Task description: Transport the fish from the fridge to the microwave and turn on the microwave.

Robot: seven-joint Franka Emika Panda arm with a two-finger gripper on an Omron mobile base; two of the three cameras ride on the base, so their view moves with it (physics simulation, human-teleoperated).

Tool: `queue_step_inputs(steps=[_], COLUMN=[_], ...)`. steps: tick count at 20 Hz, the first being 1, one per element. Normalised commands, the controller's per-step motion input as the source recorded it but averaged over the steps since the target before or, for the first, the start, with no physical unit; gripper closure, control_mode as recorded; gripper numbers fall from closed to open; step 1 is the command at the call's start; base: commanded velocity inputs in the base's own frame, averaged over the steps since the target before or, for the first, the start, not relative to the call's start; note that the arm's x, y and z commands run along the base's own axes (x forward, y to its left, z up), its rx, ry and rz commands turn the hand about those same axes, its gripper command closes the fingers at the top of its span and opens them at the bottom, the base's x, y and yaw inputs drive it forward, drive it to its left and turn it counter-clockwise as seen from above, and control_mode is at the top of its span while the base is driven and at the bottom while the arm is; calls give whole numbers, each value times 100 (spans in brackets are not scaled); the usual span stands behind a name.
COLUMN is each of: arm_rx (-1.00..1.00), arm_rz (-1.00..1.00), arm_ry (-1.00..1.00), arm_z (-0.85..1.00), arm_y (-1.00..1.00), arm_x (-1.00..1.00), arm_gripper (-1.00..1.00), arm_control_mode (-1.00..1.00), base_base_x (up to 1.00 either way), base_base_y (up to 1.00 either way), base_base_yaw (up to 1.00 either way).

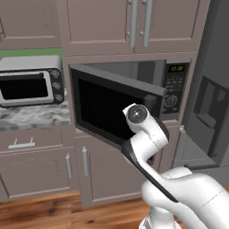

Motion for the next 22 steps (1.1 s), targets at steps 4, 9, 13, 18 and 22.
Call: queue_step_inputs(steps=[4,9,13,18,22], arm_rx=[-10,-12,-9,-3,0], arm_rz=[-9,-13,-12,-5,0], arm_ry=[3,2,0,0,0], arm_z=[-12,-11,-12,-13,-11], arm_y=[-27,-27,-27,-25,-23], arm_x=[55,57,60,62,65], arm_gripper=[-100,-100,-100,-100,-100], arm_control_mode=[-100,-100,-100,-100,-100], base_base_x=[0,0,0,0,0], base_base_y=[0,0,0,0,0], base_base_yaw=[0,0,0,0,0])
